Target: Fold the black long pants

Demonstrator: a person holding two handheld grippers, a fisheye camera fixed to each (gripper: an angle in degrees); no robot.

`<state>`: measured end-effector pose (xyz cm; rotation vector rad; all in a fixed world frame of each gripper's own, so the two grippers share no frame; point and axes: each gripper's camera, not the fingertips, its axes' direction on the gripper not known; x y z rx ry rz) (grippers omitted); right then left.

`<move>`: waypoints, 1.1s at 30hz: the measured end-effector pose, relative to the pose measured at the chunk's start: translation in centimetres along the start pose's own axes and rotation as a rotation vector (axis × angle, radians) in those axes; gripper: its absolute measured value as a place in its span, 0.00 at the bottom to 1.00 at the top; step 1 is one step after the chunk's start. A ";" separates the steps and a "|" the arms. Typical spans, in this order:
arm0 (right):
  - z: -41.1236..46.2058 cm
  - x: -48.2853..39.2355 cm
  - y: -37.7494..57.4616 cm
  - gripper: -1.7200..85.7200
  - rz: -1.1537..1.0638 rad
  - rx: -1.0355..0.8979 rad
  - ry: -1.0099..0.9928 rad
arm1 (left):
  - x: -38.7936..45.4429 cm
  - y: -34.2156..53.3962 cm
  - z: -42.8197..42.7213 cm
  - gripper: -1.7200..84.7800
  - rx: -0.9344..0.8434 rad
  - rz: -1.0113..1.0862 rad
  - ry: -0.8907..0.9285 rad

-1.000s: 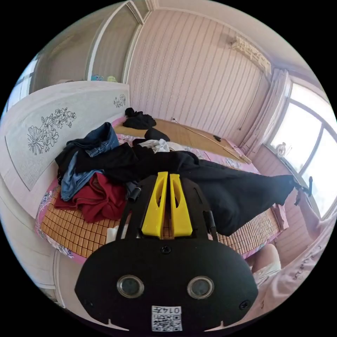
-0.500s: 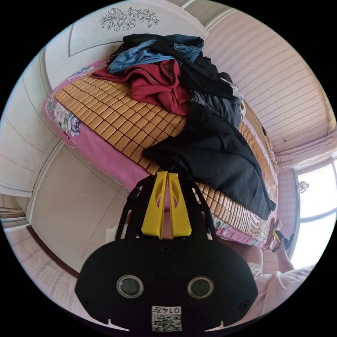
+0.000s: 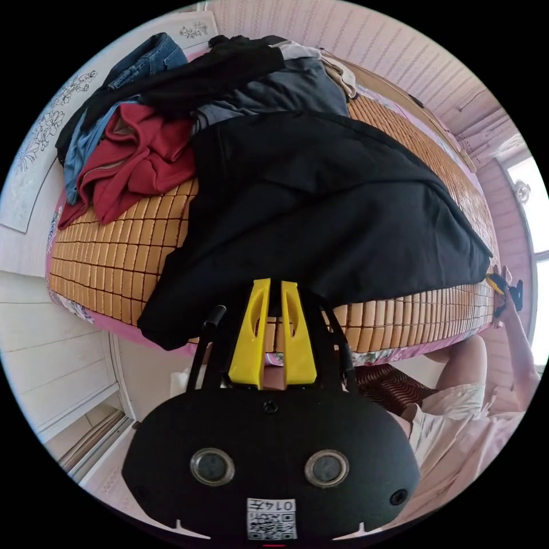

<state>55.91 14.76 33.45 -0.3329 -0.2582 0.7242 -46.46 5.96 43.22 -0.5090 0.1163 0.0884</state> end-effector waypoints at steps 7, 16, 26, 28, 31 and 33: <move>-4.3 1.8 0.3 0.02 -0.092 0.059 -0.217 | 2.2 -2.4 1.0 0.03 -0.020 0.021 -0.005; -11.9 3.3 10.2 0.02 -0.253 0.157 -0.130 | 8.0 -2.5 2.6 0.01 -0.219 0.323 -0.091; -8.0 -4.0 5.8 0.05 -0.295 0.117 0.227 | 11.5 -5.2 -5.2 0.01 0.009 0.303 -0.083; -5.0 -9.1 3.6 0.06 -0.424 0.084 0.204 | 13.0 -7.4 -5.9 0.01 0.082 0.290 -0.077; 1.8 -16.8 0.1 0.07 -0.559 -0.018 0.233 | 15.8 -11.7 -4.9 0.01 0.145 0.266 -0.017; 5.7 -19.8 -1.9 0.05 -0.575 -0.055 0.308 | 17.6 -14.5 -3.4 0.01 0.145 0.259 -0.020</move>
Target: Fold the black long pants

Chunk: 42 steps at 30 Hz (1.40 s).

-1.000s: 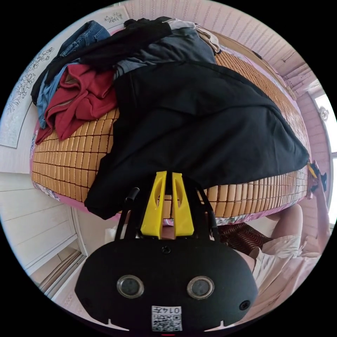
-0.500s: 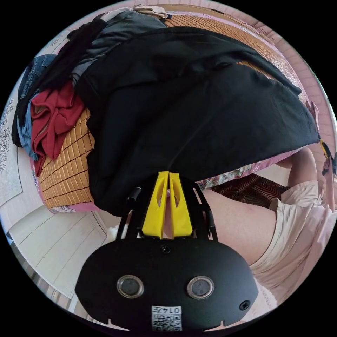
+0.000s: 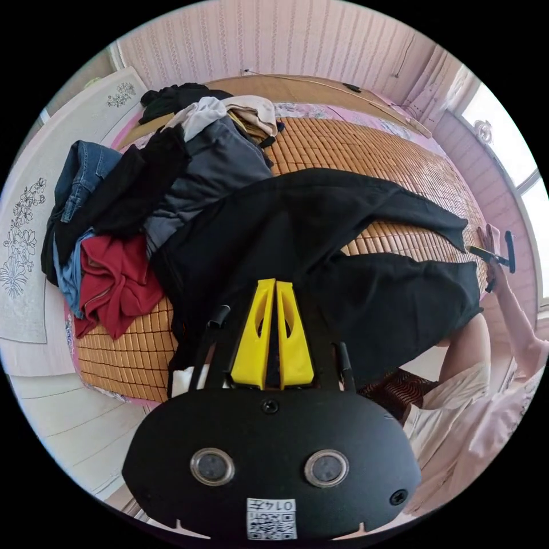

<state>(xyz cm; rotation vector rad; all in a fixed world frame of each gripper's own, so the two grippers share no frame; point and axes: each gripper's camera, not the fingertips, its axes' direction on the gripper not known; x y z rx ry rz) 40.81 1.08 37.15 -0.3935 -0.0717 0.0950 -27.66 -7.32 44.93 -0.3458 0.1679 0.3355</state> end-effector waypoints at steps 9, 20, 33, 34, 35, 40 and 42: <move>2.8 -5.8 -7.1 0.01 -0.306 -0.122 0.173 | 4.1 -9.1 11.0 0.01 -0.181 0.031 -0.288; 5.3 -7.1 -14.4 0.01 -0.529 -0.544 0.245 | 4.3 -10.1 11.3 0.01 -0.162 0.087 -0.241; 2.4 -10.0 -18.7 0.01 -0.240 -0.057 0.278 | 1.8 -9.0 7.4 0.01 0.017 -0.076 -0.122; 2.9 -9.6 -19.0 0.01 -0.111 0.030 0.174 | 1.1 -9.1 8.5 0.01 0.002 -0.135 -0.095; 4.3 -9.2 -19.0 0.01 -0.032 0.033 0.088 | 0.8 -9.2 9.8 0.01 -0.034 -0.170 -0.120; 5.8 -8.8 -16.9 0.01 -0.067 0.095 0.247 | 1.9 -9.3 10.8 0.01 -0.034 -0.124 -0.194; 5.8 -7.5 -16.9 0.01 -0.074 0.074 0.244 | 2.4 -9.6 10.7 0.01 -0.031 -0.095 -0.214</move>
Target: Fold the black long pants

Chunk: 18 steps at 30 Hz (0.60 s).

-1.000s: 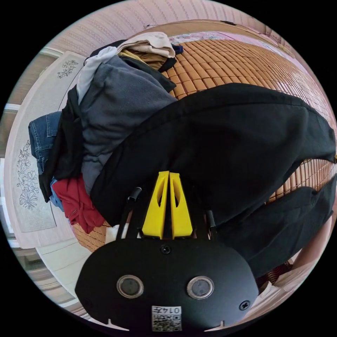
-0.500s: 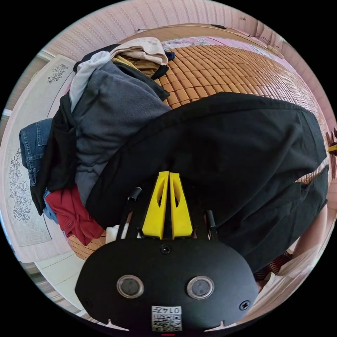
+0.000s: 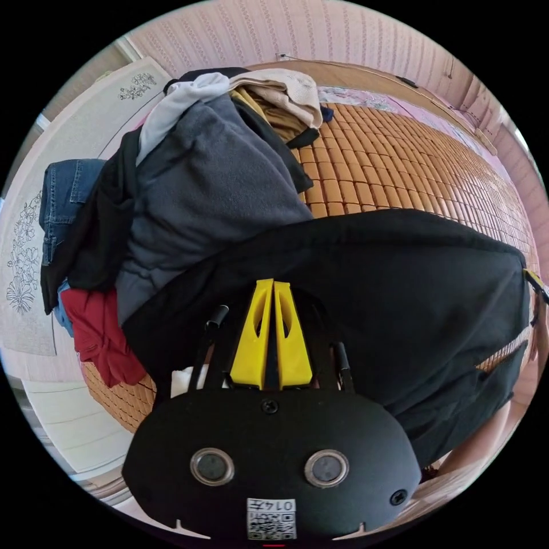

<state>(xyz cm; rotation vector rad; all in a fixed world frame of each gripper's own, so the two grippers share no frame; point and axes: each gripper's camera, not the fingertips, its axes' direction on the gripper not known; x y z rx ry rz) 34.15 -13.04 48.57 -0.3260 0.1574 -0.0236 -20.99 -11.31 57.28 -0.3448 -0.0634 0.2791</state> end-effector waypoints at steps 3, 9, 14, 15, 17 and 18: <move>0.6 2.4 -0.4 0.01 0.061 -0.046 0.103 | 0.5 -0.5 -0.2 0.01 0.003 0.046 0.002; 0.2 5.1 -0.1 0.01 0.099 -0.075 -0.007 | -1.1 0.1 -0.5 0.01 -0.023 0.026 0.014; -5.6 4.8 5.9 0.01 0.075 0.058 -0.097 | -5.6 6.4 -5.2 0.03 0.101 -0.111 0.074; -6.1 4.6 7.1 0.02 0.056 0.059 -0.111 | -6.0 7.7 -5.6 0.04 0.108 -0.115 0.097; -7.9 3.7 12.2 0.02 0.002 0.033 -0.153 | -6.2 13.4 -7.6 0.06 0.126 -0.069 0.112; -8.3 3.4 13.5 0.02 -0.008 0.026 -0.164 | -6.0 14.9 -8.1 0.07 0.130 -0.048 0.105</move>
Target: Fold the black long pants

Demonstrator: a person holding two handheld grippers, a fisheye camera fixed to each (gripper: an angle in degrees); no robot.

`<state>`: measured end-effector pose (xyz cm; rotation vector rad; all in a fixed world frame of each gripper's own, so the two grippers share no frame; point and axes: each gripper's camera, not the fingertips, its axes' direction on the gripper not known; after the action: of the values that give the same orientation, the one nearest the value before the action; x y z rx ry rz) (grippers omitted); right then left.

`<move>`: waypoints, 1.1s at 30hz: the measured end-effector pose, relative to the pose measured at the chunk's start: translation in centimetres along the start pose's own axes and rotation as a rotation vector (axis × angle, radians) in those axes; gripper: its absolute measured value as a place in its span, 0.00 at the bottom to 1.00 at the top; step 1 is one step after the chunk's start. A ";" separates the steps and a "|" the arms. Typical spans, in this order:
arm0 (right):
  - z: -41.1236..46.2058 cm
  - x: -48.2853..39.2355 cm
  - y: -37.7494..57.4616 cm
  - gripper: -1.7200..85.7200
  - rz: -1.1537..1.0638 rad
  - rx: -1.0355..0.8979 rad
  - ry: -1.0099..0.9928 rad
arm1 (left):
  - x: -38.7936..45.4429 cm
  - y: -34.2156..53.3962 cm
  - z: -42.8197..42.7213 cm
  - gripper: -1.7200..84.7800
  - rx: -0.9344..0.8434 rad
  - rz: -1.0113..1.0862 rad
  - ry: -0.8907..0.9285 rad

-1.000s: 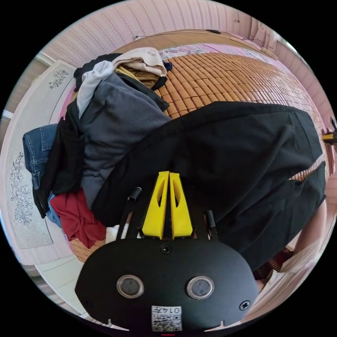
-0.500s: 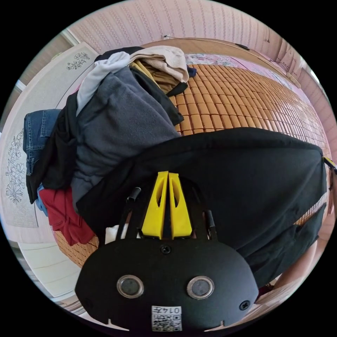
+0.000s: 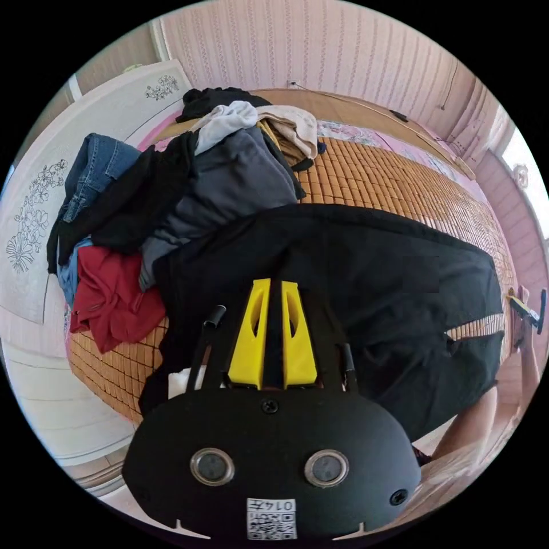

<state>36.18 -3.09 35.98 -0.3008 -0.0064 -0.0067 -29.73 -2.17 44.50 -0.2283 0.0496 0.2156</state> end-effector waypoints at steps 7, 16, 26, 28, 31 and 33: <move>-1.7 0.2 11.8 0.09 0.076 -0.151 0.103 | -4.4 14.4 -5.9 0.14 -0.037 -0.064 -0.014; -0.1 6.9 19.0 0.18 0.361 -0.378 0.010 | -20.5 27.3 -6.8 0.18 -0.001 -0.736 0.079; -2.4 8.0 18.9 0.02 0.333 -0.376 -0.036 | -24.2 27.5 -1.7 0.12 -0.115 -0.824 0.229; -3.4 8.3 18.8 0.02 0.312 -0.375 -0.013 | -23.8 27.2 -1.0 0.06 -0.139 -0.773 0.249; -4.3 9.0 19.1 0.01 0.307 -0.373 -0.027 | -23.1 27.3 -1.3 0.02 -0.130 -0.709 0.224; -4.3 9.1 19.4 0.01 0.303 -0.377 -0.028 | -22.8 27.6 -1.7 0.02 -0.142 -0.678 0.221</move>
<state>45.49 14.08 26.16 -0.6763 0.0131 0.2996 -58.04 19.01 38.47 -0.3960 0.1728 -0.4835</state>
